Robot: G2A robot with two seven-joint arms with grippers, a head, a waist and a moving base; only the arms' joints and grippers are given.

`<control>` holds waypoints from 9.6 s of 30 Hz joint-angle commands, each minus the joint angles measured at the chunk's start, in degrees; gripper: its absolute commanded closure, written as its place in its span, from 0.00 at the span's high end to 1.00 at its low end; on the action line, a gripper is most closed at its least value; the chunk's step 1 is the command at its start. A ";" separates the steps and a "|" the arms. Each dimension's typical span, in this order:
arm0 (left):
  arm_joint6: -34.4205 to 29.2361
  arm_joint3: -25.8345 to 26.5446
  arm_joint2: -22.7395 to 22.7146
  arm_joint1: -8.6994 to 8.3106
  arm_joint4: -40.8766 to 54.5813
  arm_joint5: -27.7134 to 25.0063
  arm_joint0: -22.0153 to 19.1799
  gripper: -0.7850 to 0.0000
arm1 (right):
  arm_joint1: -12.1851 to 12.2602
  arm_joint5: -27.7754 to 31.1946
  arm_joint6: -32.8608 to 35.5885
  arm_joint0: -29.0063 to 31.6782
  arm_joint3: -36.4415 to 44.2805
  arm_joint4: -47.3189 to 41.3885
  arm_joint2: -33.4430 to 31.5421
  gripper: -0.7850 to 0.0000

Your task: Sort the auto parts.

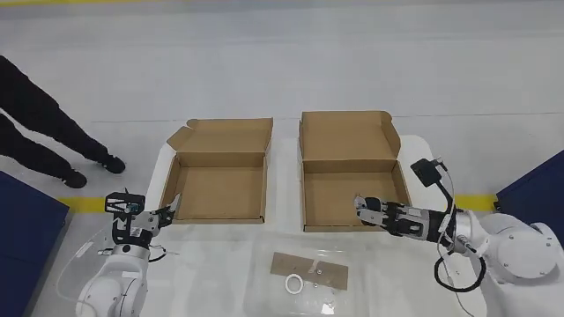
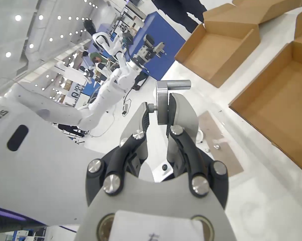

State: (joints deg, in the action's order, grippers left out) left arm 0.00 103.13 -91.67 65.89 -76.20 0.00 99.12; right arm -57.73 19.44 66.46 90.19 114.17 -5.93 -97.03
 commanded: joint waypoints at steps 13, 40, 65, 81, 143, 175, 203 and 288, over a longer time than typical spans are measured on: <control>0.00 0.00 0.00 0.00 0.00 0.00 0.00 1.00 | 0.25 -1.10 -1.76 -0.62 0.42 10.24 1.85 0.00; 0.00 0.00 0.00 0.00 0.00 0.00 0.00 1.00 | -0.81 -10.33 -8.22 -19.13 -15.09 53.60 24.07 0.00; 0.00 0.00 0.00 0.00 0.00 0.00 0.00 1.00 | -2.04 -27.35 -6.79 -20.74 -21.84 73.53 30.99 0.00; 0.00 0.00 0.00 0.00 0.00 0.00 0.00 1.00 | -3.86 -35.86 -9.68 -22.47 -29.07 72.25 31.18 0.00; 0.00 0.00 0.00 0.00 0.00 0.00 0.00 1.00 | -3.72 -11.18 -5.98 -15.31 -8.55 56.55 19.57 1.00; 0.00 0.00 0.00 0.00 0.00 0.00 0.00 1.00 | -1.37 12.66 5.72 -16.87 -3.18 36.27 21.08 1.00; 0.00 0.00 0.00 0.00 0.00 0.00 0.00 1.00 | 3.70 2.39 15.99 -29.65 -0.37 33.96 45.99 1.00; 0.00 0.00 0.00 0.00 0.00 0.00 0.00 1.00 | -3.32 -12.80 13.82 -42.05 -15.91 57.39 77.02 0.84</control>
State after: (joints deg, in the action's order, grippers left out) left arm 0.00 103.13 -91.67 65.89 -76.20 0.00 99.12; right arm -61.07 6.66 80.18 48.06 98.18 51.32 -19.79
